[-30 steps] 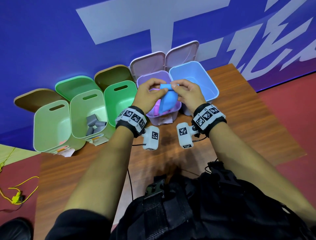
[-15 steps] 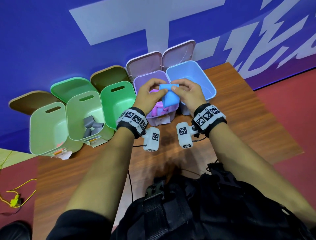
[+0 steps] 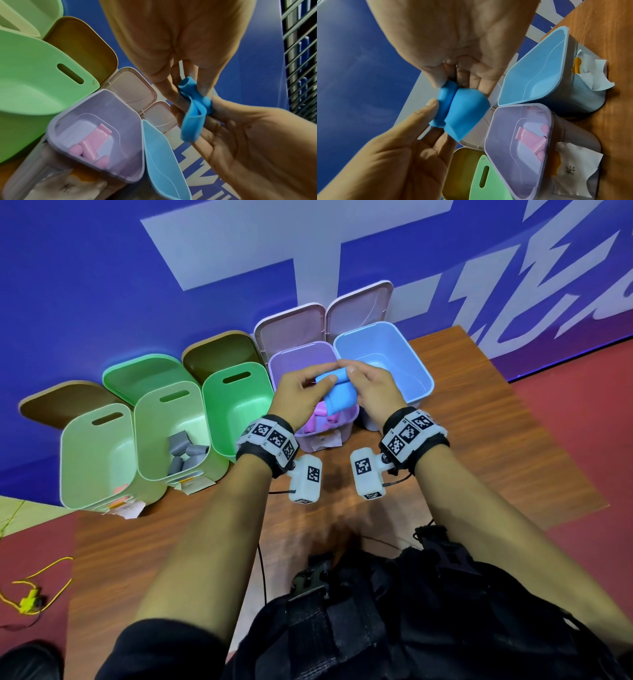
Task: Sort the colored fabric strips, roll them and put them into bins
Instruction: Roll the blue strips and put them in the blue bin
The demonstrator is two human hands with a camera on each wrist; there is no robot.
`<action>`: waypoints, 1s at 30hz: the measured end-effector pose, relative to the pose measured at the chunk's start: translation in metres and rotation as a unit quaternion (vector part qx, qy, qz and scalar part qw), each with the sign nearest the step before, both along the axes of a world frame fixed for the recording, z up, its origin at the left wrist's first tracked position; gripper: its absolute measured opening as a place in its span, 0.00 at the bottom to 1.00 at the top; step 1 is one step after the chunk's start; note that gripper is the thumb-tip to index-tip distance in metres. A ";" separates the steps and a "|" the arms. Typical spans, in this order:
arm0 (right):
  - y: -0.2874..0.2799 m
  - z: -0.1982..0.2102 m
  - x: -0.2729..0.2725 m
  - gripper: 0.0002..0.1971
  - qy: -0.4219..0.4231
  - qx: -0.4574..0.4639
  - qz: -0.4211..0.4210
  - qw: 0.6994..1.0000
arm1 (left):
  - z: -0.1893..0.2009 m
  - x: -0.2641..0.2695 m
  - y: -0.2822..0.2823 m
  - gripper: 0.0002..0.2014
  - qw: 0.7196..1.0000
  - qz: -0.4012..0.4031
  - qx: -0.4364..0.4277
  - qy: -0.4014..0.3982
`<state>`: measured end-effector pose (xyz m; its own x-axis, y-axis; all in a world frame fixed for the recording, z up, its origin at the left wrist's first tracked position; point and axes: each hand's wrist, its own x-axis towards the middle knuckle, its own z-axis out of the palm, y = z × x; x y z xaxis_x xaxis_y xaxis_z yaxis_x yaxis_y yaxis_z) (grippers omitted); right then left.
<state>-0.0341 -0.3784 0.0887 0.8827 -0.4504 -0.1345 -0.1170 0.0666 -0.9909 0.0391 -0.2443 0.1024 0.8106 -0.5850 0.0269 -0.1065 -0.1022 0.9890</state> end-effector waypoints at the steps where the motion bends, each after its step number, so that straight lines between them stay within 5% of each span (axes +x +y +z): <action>1: 0.000 -0.003 0.001 0.14 0.000 -0.003 0.007 1.000 | 0.000 -0.001 0.000 0.14 1.000 -0.002 0.001 -0.001; 9: -0.002 0.005 -0.009 0.04 -0.020 0.010 -0.029 0.999 | 0.000 0.002 0.003 0.11 0.999 0.020 0.027 -0.015; 17: -0.011 0.005 -0.014 0.10 -0.033 -0.010 -0.031 0.999 | -0.002 -0.002 -0.001 0.03 0.999 0.032 0.041 -0.012; 30: -0.021 0.010 -0.021 0.06 0.018 0.065 -0.037 0.997 | -0.002 -0.010 -0.019 0.10 0.999 0.016 0.050 -0.007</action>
<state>-0.0546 -0.3998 0.0990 0.8414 -0.4899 -0.2279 -0.1431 0.2046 -0.9683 0.0289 -0.2634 0.1006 0.8294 -0.5584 -0.0190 -0.1156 -0.2047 0.9720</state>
